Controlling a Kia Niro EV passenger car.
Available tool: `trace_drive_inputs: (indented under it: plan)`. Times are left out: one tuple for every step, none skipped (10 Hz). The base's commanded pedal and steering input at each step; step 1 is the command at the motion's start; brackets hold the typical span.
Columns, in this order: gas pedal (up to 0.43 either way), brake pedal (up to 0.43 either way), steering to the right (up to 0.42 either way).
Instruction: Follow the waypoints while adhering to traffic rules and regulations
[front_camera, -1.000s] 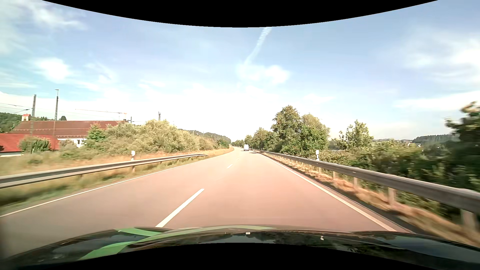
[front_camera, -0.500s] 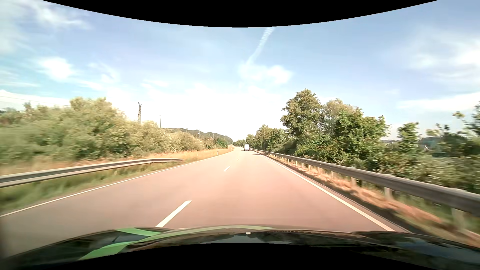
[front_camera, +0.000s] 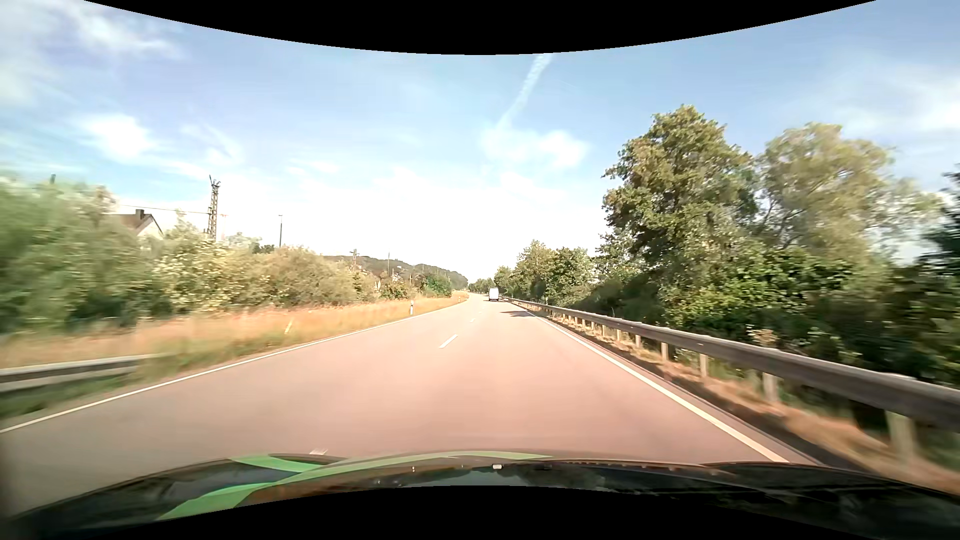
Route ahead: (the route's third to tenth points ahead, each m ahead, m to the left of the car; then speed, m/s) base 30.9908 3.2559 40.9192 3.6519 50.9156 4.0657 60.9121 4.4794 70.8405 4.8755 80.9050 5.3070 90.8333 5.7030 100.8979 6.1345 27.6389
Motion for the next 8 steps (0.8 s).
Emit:
trace_drive_inputs:
  plan:
    - [0.197, 0.0, -0.004]
    - [0.197, 0.0, -0.004]
    - [0.197, 0.0, -0.004]
    - [0.197, 0.0, -0.004]
    - [0.197, 0.0, -0.004]
    - [0.197, 0.0, -0.004]
    - [0.197, 0.0, -0.004]
    - [0.197, 0.0, -0.004]
